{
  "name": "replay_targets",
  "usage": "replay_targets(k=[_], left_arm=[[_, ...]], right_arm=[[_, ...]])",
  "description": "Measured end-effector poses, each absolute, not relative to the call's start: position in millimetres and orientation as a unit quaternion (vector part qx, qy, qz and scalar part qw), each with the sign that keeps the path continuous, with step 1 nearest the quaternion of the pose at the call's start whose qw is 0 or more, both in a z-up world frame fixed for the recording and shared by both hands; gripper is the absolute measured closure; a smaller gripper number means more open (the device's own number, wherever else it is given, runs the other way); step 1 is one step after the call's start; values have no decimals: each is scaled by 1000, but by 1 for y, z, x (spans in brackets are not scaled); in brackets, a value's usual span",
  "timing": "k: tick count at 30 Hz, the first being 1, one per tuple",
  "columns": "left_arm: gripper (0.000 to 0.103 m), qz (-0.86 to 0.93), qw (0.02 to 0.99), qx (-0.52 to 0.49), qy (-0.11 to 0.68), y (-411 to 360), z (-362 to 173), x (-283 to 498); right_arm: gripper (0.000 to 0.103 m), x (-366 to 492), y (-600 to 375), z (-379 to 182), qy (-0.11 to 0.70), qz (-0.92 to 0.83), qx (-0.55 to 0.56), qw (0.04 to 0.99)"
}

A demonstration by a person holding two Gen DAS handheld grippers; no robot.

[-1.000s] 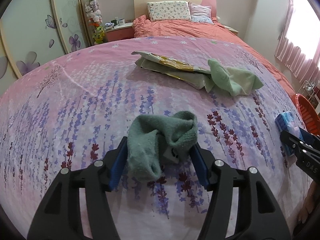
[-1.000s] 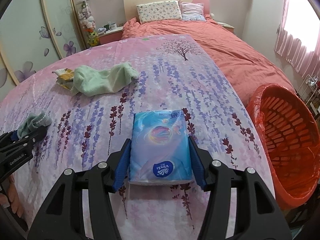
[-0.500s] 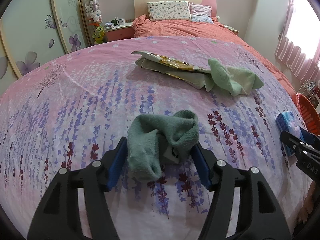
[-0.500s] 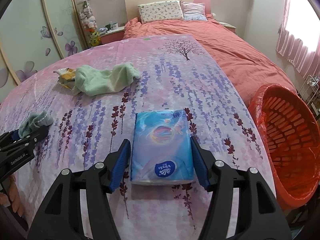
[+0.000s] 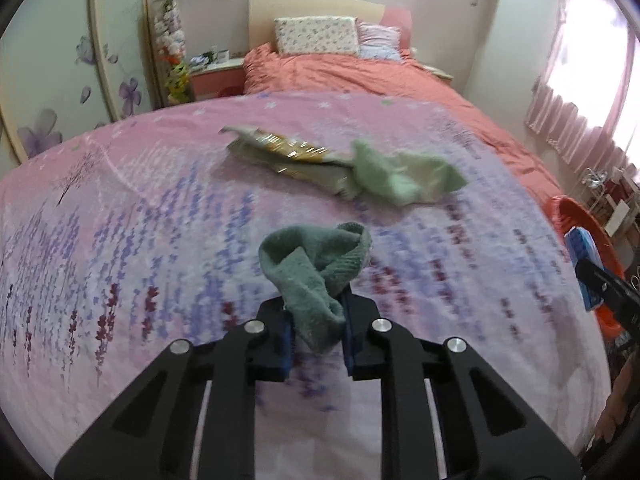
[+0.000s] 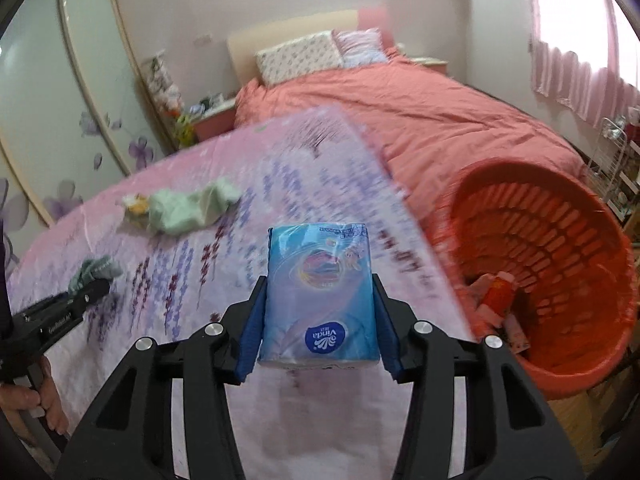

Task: Collect trash
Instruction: 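Carry tissue pack and sock over the basket and open both tools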

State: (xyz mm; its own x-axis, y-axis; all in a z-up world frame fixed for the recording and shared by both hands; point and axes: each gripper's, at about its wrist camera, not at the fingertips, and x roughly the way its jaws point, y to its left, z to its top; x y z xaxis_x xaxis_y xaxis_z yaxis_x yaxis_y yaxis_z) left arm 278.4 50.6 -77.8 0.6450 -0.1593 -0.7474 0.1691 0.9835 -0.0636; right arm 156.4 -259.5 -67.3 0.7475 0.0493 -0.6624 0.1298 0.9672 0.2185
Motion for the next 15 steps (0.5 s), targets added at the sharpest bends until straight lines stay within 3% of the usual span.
replay_targets(k=[15], left_arm=[[84, -236, 901, 28, 362, -90, -20, 242]], right_arm=[[54, 107, -362, -17, 263, -102, 176, 943]])
